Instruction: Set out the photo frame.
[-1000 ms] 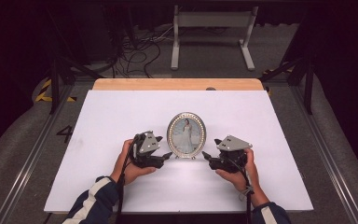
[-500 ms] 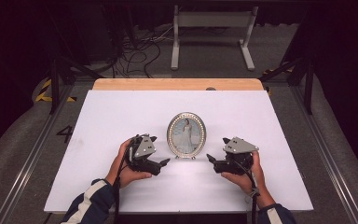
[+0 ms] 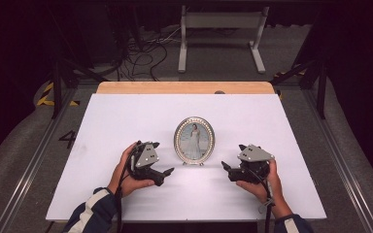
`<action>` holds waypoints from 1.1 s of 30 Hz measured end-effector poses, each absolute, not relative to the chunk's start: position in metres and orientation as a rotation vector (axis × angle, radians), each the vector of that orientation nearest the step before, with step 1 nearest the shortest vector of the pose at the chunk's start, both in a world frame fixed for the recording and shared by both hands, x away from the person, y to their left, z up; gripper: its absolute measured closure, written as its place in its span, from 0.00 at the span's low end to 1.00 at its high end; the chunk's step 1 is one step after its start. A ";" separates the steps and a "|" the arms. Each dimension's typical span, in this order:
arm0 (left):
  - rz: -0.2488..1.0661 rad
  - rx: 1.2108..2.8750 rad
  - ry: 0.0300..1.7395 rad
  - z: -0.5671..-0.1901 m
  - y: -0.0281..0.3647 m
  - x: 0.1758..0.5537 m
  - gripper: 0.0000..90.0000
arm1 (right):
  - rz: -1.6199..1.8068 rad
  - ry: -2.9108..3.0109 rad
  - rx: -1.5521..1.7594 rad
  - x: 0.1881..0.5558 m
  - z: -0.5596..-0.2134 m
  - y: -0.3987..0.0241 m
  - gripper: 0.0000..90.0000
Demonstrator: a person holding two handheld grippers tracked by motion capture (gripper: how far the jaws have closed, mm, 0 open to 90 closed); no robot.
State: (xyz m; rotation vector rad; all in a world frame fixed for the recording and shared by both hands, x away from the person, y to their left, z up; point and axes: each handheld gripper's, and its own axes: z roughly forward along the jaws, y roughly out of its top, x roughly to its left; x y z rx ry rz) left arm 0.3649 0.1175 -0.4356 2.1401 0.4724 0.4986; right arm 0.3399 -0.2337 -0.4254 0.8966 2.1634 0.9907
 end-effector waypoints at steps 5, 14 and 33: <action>0.508 2.141 0.481 -0.436 0.123 0.362 0.06 | 0.989 2.156 0.904 0.338 -0.425 -0.238 0.19; 0.524 2.150 0.488 -0.435 0.136 0.355 0.07 | 0.992 2.118 0.920 0.335 -0.422 -0.244 0.20; 0.569 2.160 0.581 -0.442 0.178 0.340 0.06 | 0.957 2.106 0.957 0.324 -0.428 -0.265 0.20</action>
